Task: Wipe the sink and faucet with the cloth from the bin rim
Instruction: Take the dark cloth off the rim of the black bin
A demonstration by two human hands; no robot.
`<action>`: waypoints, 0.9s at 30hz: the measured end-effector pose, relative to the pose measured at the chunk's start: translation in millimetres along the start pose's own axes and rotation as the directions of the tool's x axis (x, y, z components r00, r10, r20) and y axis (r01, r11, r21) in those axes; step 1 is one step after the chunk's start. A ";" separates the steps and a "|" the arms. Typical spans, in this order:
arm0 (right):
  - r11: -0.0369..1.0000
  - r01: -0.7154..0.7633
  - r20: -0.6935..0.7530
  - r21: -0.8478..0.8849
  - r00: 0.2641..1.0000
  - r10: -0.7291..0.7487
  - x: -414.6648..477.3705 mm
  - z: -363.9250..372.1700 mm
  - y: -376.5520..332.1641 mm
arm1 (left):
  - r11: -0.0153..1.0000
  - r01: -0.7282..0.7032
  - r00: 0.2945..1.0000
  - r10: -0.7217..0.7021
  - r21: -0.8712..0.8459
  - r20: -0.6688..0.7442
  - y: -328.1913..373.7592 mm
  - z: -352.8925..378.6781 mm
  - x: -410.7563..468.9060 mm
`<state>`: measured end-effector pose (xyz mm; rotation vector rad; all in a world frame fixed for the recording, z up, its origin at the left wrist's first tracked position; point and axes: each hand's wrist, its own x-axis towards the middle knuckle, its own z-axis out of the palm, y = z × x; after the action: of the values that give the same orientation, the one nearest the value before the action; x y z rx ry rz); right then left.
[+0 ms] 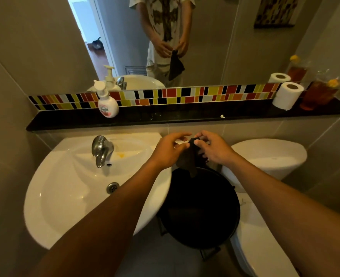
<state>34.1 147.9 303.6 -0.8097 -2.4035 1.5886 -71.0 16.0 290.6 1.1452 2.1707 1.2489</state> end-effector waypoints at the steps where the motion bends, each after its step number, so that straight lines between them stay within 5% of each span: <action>1: 1.000 0.003 0.013 0.011 1.000 -0.003 -0.2 -0.5 -1.0 | 1.000 -0.007 0.999 0.006 -0.017 -0.032 0.3 1.7 1.6; 6: 1.000 0.002 0.035 0.025 0.999 -0.003 1.2 -3.4 5.9 | 1.000 0.010 0.995 -0.011 -0.013 -0.097 -1.9 10.1 10.5; 14: 0.994 -0.081 0.027 0.074 0.996 0.080 -2.9 -11.0 27.2 | 0.990 0.138 0.982 -0.134 -0.020 0.133 0.4 28.1 10.0; 20: 0.959 -0.172 0.005 0.225 0.985 0.175 -3.7 -19.1 31.2 | 0.992 -0.043 0.994 0.030 0.119 0.108 5.6 24.9 9.8; 27: 0.994 -0.082 -0.092 -0.066 0.993 0.076 0.9 -23.3 26.9 | 0.974 -0.168 0.985 0.161 0.155 0.053 6.0 14.4 9.2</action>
<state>52.3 175.1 289.5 -0.9790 -2.4034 1.4693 -64.1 32.7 288.6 1.4281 2.2159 1.1230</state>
